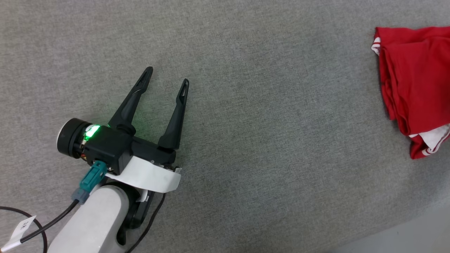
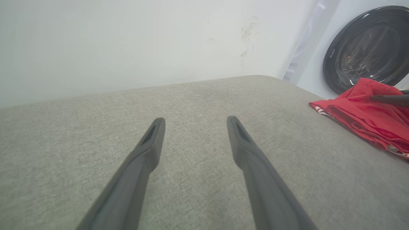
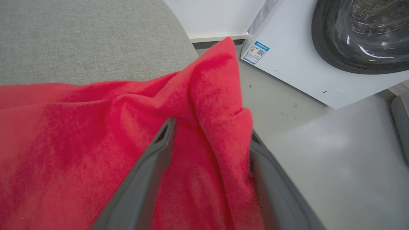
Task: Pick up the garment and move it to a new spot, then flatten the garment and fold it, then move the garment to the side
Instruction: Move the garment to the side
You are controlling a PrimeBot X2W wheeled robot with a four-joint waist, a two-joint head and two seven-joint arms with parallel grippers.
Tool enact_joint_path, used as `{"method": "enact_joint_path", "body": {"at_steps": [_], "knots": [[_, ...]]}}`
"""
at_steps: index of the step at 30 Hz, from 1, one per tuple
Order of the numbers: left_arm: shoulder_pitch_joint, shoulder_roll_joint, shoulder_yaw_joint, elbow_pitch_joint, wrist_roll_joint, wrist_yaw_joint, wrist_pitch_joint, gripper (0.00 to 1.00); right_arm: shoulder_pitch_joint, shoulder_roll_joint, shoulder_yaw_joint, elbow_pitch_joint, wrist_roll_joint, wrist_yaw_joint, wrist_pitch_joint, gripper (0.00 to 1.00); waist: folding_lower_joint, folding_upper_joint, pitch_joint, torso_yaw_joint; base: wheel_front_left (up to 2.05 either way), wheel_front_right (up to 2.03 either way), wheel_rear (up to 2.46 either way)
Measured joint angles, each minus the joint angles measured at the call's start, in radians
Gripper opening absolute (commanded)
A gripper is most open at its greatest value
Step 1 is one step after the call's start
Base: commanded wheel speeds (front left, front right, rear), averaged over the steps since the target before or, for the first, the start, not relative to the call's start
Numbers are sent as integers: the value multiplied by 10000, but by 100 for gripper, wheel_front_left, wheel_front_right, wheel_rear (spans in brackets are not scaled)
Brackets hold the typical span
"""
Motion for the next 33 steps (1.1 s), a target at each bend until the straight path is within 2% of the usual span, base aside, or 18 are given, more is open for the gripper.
{"method": "enact_joint_path", "body": {"at_steps": [8, 18, 25, 33], "knots": [[397, -238, 44, 593, -311, 176, -297, 100, 471, 40, -407, -374, -922, 0, -648, 100, -1, 0, -829, 182, 0, 0, 0], [1763, -738, 196, 1478, -922, 614, -715, 100, 3169, 1043, 35, -2472, -293, -2, -391, 100, -3, 0, -2852, 561, 0, 0, 0], [2787, -892, 702, 1743, -1312, 1112, -863, 100, 5502, 1883, 794, -4372, 506, -2, -71, 100, -3, 0, -4173, 1136, 0, 0, 0], [3713, -711, 1095, 1778, -1499, 1536, -905, 100, 6947, 2481, 2040, -5994, 976, -2, -2, 100, -4, 0, -5117, 2074, 0, 0, 0]]}}
